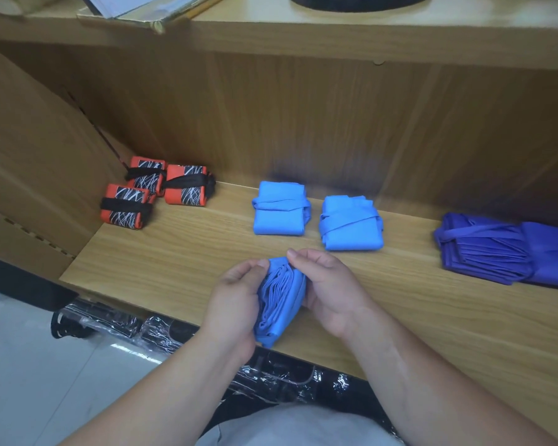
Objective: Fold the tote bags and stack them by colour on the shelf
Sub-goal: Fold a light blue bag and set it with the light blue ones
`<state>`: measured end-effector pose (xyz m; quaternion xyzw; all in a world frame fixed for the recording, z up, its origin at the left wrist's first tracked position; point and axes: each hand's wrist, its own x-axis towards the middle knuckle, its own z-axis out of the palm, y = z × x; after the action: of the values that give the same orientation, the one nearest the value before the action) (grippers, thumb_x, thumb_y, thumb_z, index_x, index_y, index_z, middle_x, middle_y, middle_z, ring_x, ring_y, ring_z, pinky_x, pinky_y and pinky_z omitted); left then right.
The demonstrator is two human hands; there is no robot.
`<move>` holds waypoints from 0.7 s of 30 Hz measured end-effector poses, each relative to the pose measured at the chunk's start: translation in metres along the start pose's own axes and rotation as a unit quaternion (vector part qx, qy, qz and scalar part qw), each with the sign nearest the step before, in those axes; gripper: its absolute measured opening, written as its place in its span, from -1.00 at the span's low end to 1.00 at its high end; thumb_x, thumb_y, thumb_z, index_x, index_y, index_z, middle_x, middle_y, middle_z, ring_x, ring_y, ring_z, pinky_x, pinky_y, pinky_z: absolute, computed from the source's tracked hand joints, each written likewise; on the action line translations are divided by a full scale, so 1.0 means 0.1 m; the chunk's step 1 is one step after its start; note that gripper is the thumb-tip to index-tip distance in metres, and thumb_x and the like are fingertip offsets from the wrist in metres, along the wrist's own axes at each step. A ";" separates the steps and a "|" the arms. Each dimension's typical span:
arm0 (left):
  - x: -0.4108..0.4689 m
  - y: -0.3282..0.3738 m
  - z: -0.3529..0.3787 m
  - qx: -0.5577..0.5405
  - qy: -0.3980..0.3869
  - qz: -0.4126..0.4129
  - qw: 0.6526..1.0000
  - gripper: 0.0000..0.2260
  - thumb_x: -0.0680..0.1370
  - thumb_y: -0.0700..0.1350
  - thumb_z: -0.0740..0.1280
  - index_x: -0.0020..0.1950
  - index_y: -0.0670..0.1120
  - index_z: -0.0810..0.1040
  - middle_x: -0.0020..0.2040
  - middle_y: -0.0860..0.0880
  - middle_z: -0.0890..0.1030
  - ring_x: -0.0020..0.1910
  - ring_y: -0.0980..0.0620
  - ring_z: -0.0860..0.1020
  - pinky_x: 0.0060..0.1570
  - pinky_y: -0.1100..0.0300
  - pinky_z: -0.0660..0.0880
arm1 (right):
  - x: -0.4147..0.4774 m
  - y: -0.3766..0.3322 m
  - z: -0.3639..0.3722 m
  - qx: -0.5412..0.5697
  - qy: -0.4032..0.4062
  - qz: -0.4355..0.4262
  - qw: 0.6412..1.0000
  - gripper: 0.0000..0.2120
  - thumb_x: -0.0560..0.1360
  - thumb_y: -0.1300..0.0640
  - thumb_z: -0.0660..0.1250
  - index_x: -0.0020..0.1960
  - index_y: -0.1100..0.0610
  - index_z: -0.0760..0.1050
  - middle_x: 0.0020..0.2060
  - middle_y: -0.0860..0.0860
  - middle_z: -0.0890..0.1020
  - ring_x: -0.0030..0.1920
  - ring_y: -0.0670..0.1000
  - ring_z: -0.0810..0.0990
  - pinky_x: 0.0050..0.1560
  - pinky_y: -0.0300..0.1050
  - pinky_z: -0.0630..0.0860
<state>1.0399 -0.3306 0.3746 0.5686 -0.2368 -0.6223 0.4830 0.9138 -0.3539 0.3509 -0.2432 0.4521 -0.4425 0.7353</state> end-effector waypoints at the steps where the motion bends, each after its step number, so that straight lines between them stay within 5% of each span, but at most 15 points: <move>1: 0.01 0.00 0.00 -0.009 -0.006 -0.007 1.000 -0.81 0.65 -0.22 0.28 -0.15 -0.16 0.57 -0.28 -0.12 0.67 -0.39 0.02 0.62 -0.39 0.18 0.57 | 0.01 0.01 0.00 0.009 0.008 0.004 1.000 -0.81 0.57 0.17 0.37 -0.23 0.10 0.55 -0.28 0.05 0.66 -0.27 0.00 0.60 -0.14 -0.06 0.52; 16: 0.01 -0.02 0.08 -0.048 -0.004 -0.037 0.998 -0.87 0.60 -0.23 0.33 -0.15 -0.15 0.57 -0.25 -0.13 0.64 -0.33 -0.01 0.61 -0.28 0.14 0.54 | -0.04 0.09 -0.05 0.056 0.034 -0.071 0.995 -0.84 0.39 0.07 0.43 -0.21 0.16 0.52 -0.26 0.15 0.60 -0.22 0.07 0.55 -0.10 -0.02 0.49; 21: 0.03 0.02 0.04 0.059 -0.077 -0.006 0.995 -0.86 0.57 -0.03 0.37 -0.01 -0.10 0.55 -0.14 -0.06 0.67 -0.21 0.05 0.63 -0.22 0.18 0.53 | -0.08 0.02 -0.07 0.076 0.029 -0.120 0.989 -0.89 0.41 0.10 0.40 -0.27 0.09 0.55 -0.28 0.11 0.58 -0.23 0.05 0.54 -0.14 -0.04 0.48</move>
<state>1.0376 -0.3348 0.3757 0.5480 -0.3064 -0.6520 0.4251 0.9067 -0.3456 0.3501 -0.2263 0.4060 -0.5676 0.6795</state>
